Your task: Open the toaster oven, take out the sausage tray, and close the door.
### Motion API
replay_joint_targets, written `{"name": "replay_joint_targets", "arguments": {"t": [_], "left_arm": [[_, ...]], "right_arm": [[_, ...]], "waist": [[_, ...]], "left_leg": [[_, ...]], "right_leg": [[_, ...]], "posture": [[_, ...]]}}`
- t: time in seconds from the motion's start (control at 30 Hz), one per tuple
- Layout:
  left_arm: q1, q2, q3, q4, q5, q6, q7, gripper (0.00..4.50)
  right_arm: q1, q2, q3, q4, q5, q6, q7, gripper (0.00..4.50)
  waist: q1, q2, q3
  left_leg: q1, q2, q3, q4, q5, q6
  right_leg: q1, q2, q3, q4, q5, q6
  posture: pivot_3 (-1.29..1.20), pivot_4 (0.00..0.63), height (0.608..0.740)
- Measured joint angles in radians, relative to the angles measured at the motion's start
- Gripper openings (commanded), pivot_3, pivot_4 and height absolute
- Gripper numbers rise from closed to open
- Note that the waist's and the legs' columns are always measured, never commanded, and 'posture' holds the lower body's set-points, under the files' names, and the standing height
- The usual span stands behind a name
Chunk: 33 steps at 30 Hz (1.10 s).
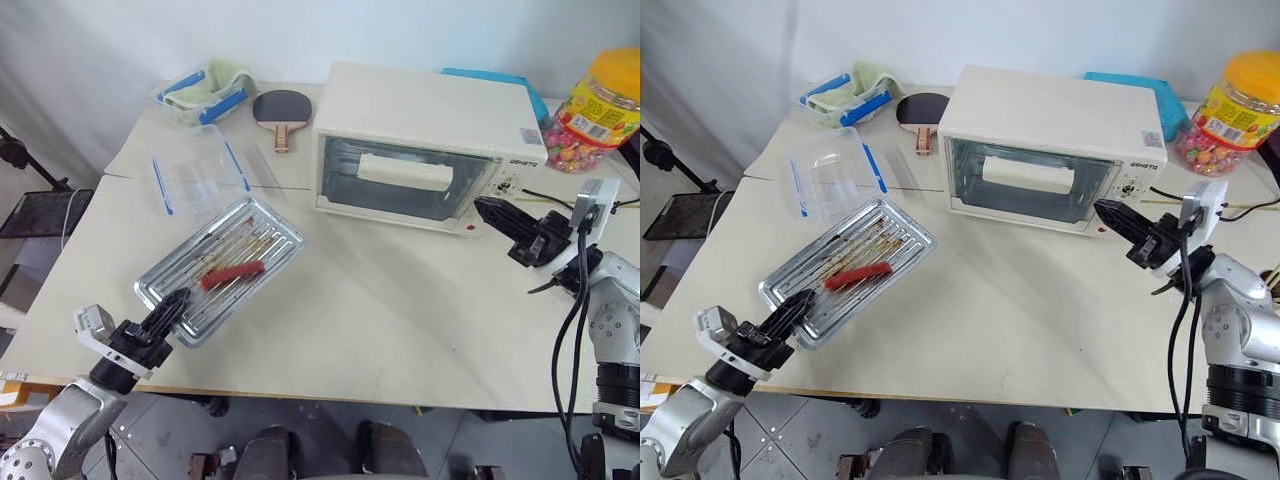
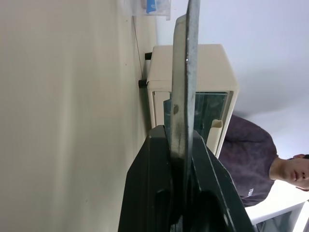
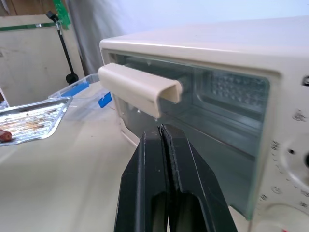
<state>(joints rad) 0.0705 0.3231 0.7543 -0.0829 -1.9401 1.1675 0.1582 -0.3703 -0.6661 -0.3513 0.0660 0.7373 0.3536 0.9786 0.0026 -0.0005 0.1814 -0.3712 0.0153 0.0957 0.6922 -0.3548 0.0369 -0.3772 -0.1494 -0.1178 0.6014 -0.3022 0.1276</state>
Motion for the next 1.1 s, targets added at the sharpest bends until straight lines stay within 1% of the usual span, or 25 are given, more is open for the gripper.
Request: {"name": "replay_joint_targets", "arguments": {"t": [0.07,0.17,0.23,0.3,0.33,0.4,0.43,0.47,0.53,0.6,0.67,0.8,0.97,1.1], "left_arm": [[-0.024,0.041,-0.033,0.032,0.000,0.028,-0.011,0.00],[-0.049,0.116,-0.095,0.078,0.000,0.078,-0.038,0.00],[-0.085,0.168,-0.149,0.120,0.000,0.113,-0.062,0.00],[-0.150,0.219,-0.216,0.177,-0.001,0.148,-0.075,0.00],[-0.179,0.239,-0.246,0.202,0.000,0.160,-0.079,0.00],[-0.255,0.276,-0.323,0.269,0.000,0.183,-0.084,0.00],[-0.279,0.286,-0.348,0.288,-0.001,0.189,-0.084,0.00],[-0.320,0.290,-0.387,0.319,0.000,0.198,-0.084,0.00],[-0.406,0.291,-0.463,0.380,0.006,0.208,-0.082,0.00],[-0.514,0.270,-0.538,0.442,0.050,0.220,-0.083,0.00],[-0.605,0.233,-0.591,0.497,0.126,0.227,-0.090,0.00],[-0.700,0.181,-0.659,0.566,0.293,0.244,-0.163,0.00],[-0.799,0.123,-0.702,0.618,0.517,0.238,-0.300,0.00],[-0.818,0.110,-0.702,0.633,0.632,0.239,-0.410,0.00]], "right_arm": [[0.062,-0.006,-0.011,-0.061,0.013,0.031,-0.005,0.59],[0.176,-0.030,-0.021,-0.160,0.017,0.043,0.010,1.58],[0.264,-0.033,-0.044,-0.235,-0.002,-0.006,0.036,2.27],[0.374,-0.031,-0.066,-0.311,-0.043,-0.111,0.087,3.01],[0.420,-0.028,-0.073,-0.338,-0.056,-0.145,0.106,3.30],[0.519,-0.011,-0.099,-0.388,-0.059,-0.180,0.121,4.02],[0.548,-0.006,-0.102,-0.403,-0.059,-0.182,0.123,4.32],[0.597,0.002,-0.115,-0.425,-0.059,-0.191,0.125,4.46],[0.674,0.017,-0.135,-0.444,-0.060,-0.214,0.133,4.46],[0.751,0.035,-0.175,-0.450,-0.052,-0.237,0.156,4.46],[0.814,0.035,-0.217,-0.452,-0.027,-0.237,0.172,4.46],[0.868,0.044,-0.269,-0.463,-0.005,-0.240,0.168,4.46],[0.904,0.049,-0.318,-0.523,0.013,-0.243,0.143,4.46],[0.951,0.064,-0.326,-0.557,0.013,-0.242,0.122,4.46]], "waist": [[0.005,0.000,0.000],[0.009,0.000,0.000],[0.014,0.000,0.000],[0.024,0.000,0.000],[0.024,0.000,0.000],[0.024,0.000,0.000],[0.022,0.000,0.000],[0.023,0.000,0.000],[0.024,0.000,0.000],[0.027,0.000,0.000],[0.025,0.000,0.000],[0.018,0.000,0.000],[0.025,0.001,0.000],[0.031,0.002,-0.001]], "left_leg": [[0.000,-0.001,0.000,-0.001,0.000,0.000],[0.000,-0.002,0.001,-0.002,0.000,0.001],[0.000,-0.002,0.001,-0.002,0.000,0.001],[0.001,-0.002,0.001,-0.003,0.000,0.000],[0.001,-0.002,0.002,-0.003,0.000,0.000],[0.001,-0.003,0.003,-0.003,0.000,0.000],[0.001,-0.003,0.003,-0.003,0.000,0.000],[0.002,-0.003,0.003,-0.003,0.000,0.000],[0.002,-0.003,0.003,-0.003,0.001,0.001],[0.002,-0.004,0.004,-0.003,0.001,0.001],[0.003,-0.005,0.006,-0.004,0.001,0.002],[0.004,-0.004,0.010,-0.007,0.002,0.002],[0.006,-0.002,0.010,-0.008,0.003,0.000],[0.006,-0.002,0.010,-0.008,0.003,-0.001]], "right_leg": [[0.000,0.001,0.000,0.000,0.000,0.000],[0.000,0.001,0.000,-0.001,0.000,0.000],[0.000,0.001,0.000,-0.001,0.000,0.000],[0.000,0.002,0.000,-0.001,0.000,0.000],[0.000,0.002,0.001,-0.001,0.000,0.000],[0.000,0.002,0.001,-0.001,0.000,0.001],[0.000,0.002,0.001,-0.001,0.000,0.001],[0.000,0.002,0.001,0.000,0.000,0.001],[0.000,0.002,0.001,0.000,0.001,0.001],[0.000,0.002,0.000,0.000,0.001,0.002],[0.000,0.003,-0.001,-0.001,0.001,0.002],[-0.001,0.006,0.000,-0.004,0.002,0.003],[-0.001,0.007,0.002,-0.005,0.002,0.003],[-0.001,0.006,0.002,-0.005,0.002,0.003]], "posture": [[0.00,0.150,0.740],[0.00,0.150,0.740],[0.00,0.150,0.740],[0.00,0.150,0.740],[0.00,0.150,0.740],[0.00,0.150,0.740],[0.00,0.150,0.740],[0.00,0.150,0.740],[0.00,0.150,0.740],[0.00,0.150,0.740],[0.00,0.150,0.740],[0.00,0.150,0.740],[0.00,0.150,0.740],[0.00,0.150,0.740]]}}
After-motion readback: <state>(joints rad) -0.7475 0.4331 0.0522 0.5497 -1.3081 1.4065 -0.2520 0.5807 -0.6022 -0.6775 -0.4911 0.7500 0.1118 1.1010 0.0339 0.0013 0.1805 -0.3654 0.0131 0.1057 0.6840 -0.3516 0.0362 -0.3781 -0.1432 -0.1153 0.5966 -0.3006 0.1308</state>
